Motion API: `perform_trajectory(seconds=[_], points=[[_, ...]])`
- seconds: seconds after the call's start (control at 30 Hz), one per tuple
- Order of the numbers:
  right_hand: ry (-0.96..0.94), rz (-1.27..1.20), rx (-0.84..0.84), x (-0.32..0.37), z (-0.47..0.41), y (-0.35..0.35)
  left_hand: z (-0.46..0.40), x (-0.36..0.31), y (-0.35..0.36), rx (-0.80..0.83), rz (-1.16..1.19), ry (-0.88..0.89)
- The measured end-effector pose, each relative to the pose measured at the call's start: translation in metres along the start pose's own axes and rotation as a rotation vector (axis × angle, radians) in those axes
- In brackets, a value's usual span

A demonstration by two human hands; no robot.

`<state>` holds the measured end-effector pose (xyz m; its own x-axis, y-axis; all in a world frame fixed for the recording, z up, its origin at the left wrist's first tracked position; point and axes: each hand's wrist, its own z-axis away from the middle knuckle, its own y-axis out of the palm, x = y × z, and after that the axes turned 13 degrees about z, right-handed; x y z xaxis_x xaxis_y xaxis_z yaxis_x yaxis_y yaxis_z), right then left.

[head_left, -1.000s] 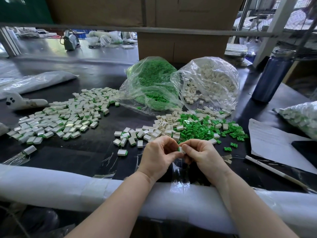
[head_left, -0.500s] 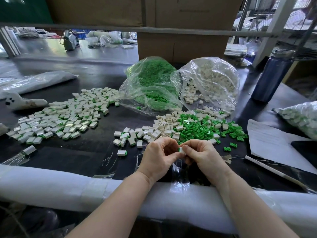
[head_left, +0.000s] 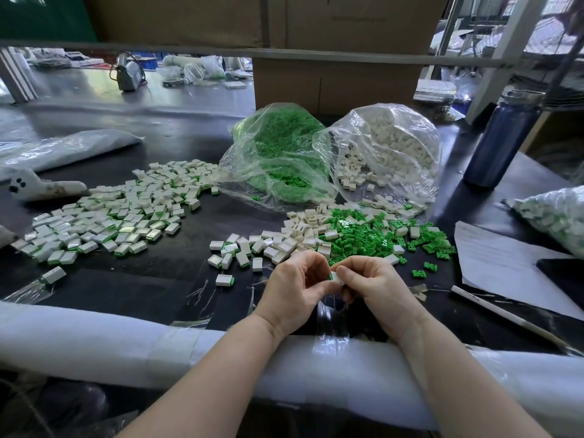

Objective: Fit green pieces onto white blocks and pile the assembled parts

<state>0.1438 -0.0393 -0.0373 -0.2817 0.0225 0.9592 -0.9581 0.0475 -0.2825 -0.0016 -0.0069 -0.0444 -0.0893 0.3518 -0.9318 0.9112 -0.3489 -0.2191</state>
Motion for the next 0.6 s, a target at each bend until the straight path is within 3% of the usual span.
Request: perform_trajectory(seconds=[0.3, 0.6], points=[[-0.014, -0.043, -0.006, 0.0018, 0.0002, 0.0007, 0.0003, -0.0003, -0.0007, -0.018, 0.032, 0.047], [-0.031, -0.09, 0.05, 0.0008, 0.0013, -0.0003, -0.002, 0.0003, -0.005, -0.045, 0.271, -0.099]])
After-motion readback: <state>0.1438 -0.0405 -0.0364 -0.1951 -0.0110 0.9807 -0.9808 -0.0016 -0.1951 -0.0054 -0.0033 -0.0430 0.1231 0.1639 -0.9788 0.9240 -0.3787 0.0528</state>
